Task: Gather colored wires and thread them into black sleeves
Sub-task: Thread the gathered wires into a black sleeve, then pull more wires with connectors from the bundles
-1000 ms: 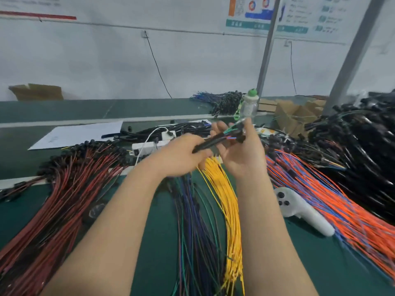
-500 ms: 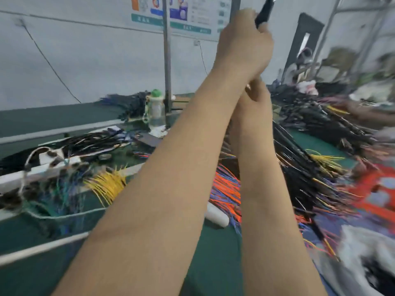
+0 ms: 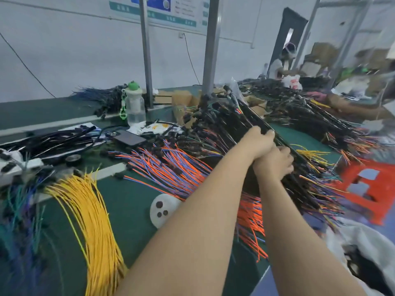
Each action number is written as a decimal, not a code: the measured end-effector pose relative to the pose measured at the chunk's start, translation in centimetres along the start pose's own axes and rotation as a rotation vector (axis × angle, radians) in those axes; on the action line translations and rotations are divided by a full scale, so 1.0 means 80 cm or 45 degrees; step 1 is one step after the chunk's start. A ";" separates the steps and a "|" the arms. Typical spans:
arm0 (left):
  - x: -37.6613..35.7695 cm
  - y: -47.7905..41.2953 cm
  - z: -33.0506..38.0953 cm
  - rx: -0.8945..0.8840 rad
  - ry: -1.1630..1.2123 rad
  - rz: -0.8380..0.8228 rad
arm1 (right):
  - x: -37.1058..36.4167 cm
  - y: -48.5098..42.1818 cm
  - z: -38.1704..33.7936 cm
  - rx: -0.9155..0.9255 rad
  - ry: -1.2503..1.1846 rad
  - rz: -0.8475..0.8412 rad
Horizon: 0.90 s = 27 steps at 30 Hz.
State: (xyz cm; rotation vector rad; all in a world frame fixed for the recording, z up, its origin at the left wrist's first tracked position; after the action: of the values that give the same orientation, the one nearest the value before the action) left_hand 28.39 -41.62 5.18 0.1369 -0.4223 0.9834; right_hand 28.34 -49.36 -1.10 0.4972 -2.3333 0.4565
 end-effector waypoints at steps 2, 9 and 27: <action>-0.006 0.007 -0.028 0.040 0.006 0.043 | -0.016 0.008 0.011 0.040 -0.070 0.083; 0.026 0.025 -0.059 0.065 0.213 0.312 | -0.018 0.040 -0.011 0.146 -0.196 0.134; 0.313 0.406 -0.209 0.187 0.319 1.553 | -0.055 0.451 -0.169 1.006 -0.456 -1.264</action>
State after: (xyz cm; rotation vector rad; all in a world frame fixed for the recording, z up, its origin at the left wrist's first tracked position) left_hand 18.22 0.80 -2.34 -0.1432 -0.1664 2.2047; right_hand 22.03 -11.08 -1.40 2.0961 -1.7842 0.8011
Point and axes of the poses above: each hand's wrist, its own y-axis away from the middle knuckle, its own x-axis out of the back of the hand, z = x × y, the point moved 1 cm from there along -y, towards the middle knuckle, and after that the axes turned 7 degrees about -x, right-handed, at the moved point
